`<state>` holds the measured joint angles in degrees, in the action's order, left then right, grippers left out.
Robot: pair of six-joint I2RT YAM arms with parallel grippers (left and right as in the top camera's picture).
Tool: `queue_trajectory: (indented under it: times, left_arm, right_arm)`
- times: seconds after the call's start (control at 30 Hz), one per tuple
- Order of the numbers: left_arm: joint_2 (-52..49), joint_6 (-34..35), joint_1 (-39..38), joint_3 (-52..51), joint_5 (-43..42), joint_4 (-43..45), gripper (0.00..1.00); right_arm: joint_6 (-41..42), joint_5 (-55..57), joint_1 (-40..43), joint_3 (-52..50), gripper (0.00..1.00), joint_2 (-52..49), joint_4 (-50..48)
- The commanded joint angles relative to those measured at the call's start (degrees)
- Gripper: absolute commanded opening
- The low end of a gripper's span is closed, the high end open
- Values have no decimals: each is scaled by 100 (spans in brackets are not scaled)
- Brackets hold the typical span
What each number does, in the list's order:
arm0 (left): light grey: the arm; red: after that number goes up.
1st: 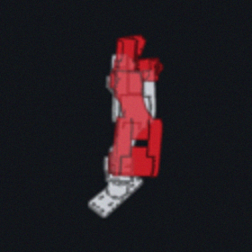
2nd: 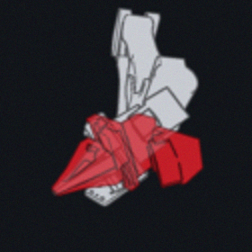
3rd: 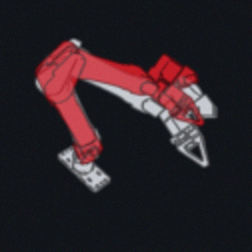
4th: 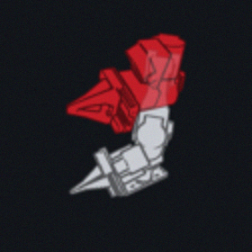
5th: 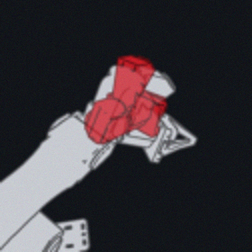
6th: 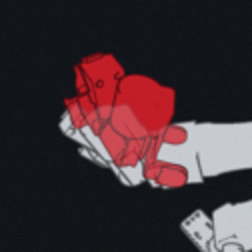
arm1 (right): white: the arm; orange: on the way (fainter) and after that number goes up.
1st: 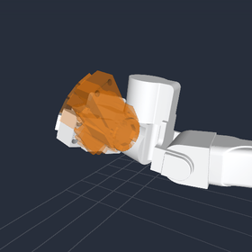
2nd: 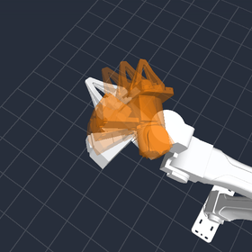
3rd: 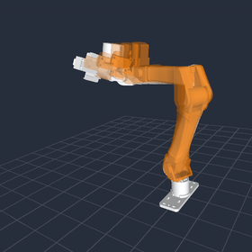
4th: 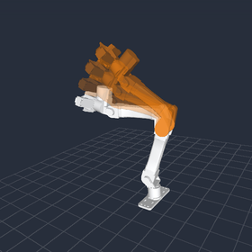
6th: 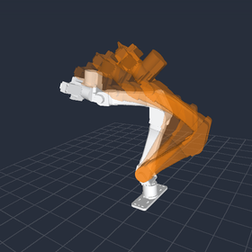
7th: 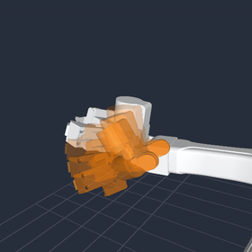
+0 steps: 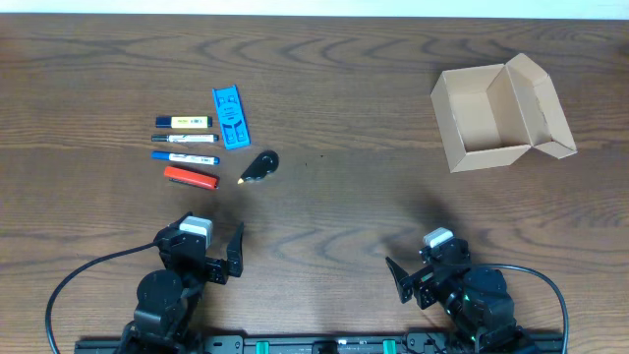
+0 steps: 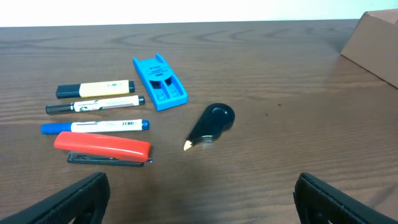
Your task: Pack container
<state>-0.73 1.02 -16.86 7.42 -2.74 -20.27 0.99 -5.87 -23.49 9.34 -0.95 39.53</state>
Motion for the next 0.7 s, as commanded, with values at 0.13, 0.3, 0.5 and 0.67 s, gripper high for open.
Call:
queue_trajectory:
  times: [0.13, 0.3, 0.5, 0.67]
  left_arm:
    - [48, -66, 35, -131, 83, -4, 95]
    - [48, -66, 35, -131, 83, -4, 95]
    - [48, -66, 35, -131, 83, -4, 95]
    - [48, -66, 35, -131, 83, -4, 95]
  right_arm:
    - [28, 166, -55, -20, 99, 61, -61]
    - [2599, 1377, -48, -28, 99, 61, -221]
    - [3727, 1421, -50, -26, 99, 61, -247]
    - [3901, 1290, -50, -26, 99, 61, -1078]
